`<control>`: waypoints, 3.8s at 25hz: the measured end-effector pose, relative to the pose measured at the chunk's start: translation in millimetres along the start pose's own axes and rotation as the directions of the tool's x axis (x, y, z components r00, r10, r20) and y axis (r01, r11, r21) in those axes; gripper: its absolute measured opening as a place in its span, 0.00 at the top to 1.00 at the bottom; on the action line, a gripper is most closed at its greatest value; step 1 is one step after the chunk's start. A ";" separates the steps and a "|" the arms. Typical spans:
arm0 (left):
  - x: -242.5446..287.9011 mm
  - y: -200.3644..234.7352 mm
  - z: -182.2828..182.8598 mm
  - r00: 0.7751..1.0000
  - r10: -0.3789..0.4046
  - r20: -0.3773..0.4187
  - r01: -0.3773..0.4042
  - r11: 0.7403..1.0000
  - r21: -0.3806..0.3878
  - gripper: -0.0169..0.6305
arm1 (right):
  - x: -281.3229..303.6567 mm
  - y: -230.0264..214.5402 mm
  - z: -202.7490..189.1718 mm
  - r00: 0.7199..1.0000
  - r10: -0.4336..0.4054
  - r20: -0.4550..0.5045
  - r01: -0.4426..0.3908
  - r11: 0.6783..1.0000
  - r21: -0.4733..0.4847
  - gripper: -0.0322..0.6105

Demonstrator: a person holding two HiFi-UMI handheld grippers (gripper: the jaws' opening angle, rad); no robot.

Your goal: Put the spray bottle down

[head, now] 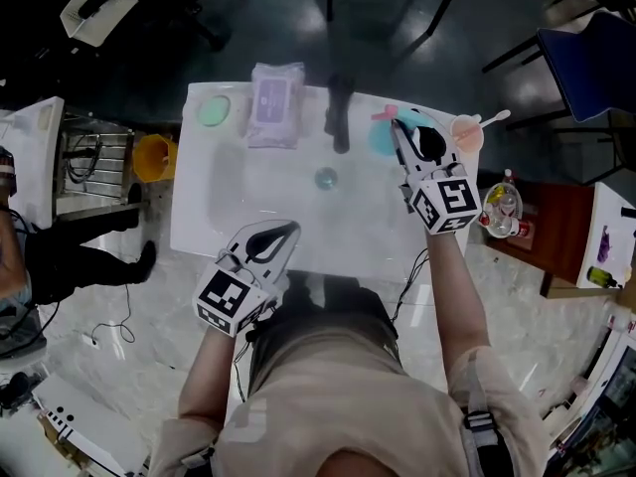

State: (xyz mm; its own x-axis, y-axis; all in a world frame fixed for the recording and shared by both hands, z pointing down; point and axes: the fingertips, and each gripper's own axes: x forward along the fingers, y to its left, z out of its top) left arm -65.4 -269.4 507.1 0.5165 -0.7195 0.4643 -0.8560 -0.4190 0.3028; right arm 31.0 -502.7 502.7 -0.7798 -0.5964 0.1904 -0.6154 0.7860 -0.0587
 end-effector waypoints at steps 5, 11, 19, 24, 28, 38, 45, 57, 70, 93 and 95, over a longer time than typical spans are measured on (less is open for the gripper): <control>-0.8 1.1 1.4 1.000 0.006 0.000 -0.006 1.000 -0.001 0.96 | 2.6 -2.2 1.8 1.000 0.002 0.018 -0.001 1.000 -0.008 0.70; 0.7 -0.2 2.5 1.000 0.006 0.000 -0.006 1.000 -0.002 0.96 | 5.1 -4.5 3.3 0.999 0.008 0.052 -0.008 1.000 0.000 0.70; 0.9 1.7 1.7 1.000 0.012 -0.003 -0.012 1.000 -0.007 0.96 | 8.5 -4.2 4.1 0.996 0.016 0.088 -0.017 1.000 0.005 0.70; 1.1 1.0 1.2 1.000 0.014 -0.005 -0.014 1.000 -0.006 0.96 | 11.3 -4.4 5.8 0.994 0.022 0.108 -0.023 1.000 0.012 0.70; 1.3 1.8 -1.3 1.000 0.018 -0.011 -0.018 1.000 -0.008 0.96 | 13.2 -3.1 5.6 0.992 0.033 0.121 -0.035 0.999 0.017 0.70; 1.3 1.4 -1.5 1.000 0.014 -0.016 -0.015 1.000 -0.010 0.96 | 15.9 -1.6 5.5 0.990 0.075 0.116 -0.079 0.996 0.037 0.70; 0.6 1.3 -2.2 1.000 0.011 -0.010 -0.011 1.000 -0.007 0.96 | 14.2 -1.4 3.8 0.991 0.094 0.094 -0.102 0.992 0.075 0.68; -8.6 6.9 -2.7 1.000 0.015 0.003 -0.015 1.000 0.007 0.96 | -2.3 -6.5 13.3 0.994 0.045 0.104 -0.056 0.993 0.106 0.64; -22.1 6.4 4.8 0.999 0.001 0.032 -0.003 0.999 0.050 0.96 | -25.8 -5.2 14.7 0.997 -0.030 0.064 0.024 0.995 0.098 0.64; -63.0 16.1 35.3 0.978 -0.053 0.201 0.053 0.999 0.003 0.96 | -68.6 97.3 33.6 1.000 0.008 0.015 -0.009 1.000 0.019 0.90; -68.4 17.1 33.4 0.978 -0.054 0.203 0.055 0.998 -0.001 0.96 | -67.6 107.1 34.2 1.000 0.028 0.009 -0.028 0.999 0.016 0.91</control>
State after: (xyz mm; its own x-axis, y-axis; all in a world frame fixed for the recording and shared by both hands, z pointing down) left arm -116.2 -245.8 452.6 0.5461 -0.7934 0.2688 -0.8262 -0.4572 0.3290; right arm 13.9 -383.7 450.0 -0.7977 -0.5757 0.1796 -0.5951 0.7996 -0.0799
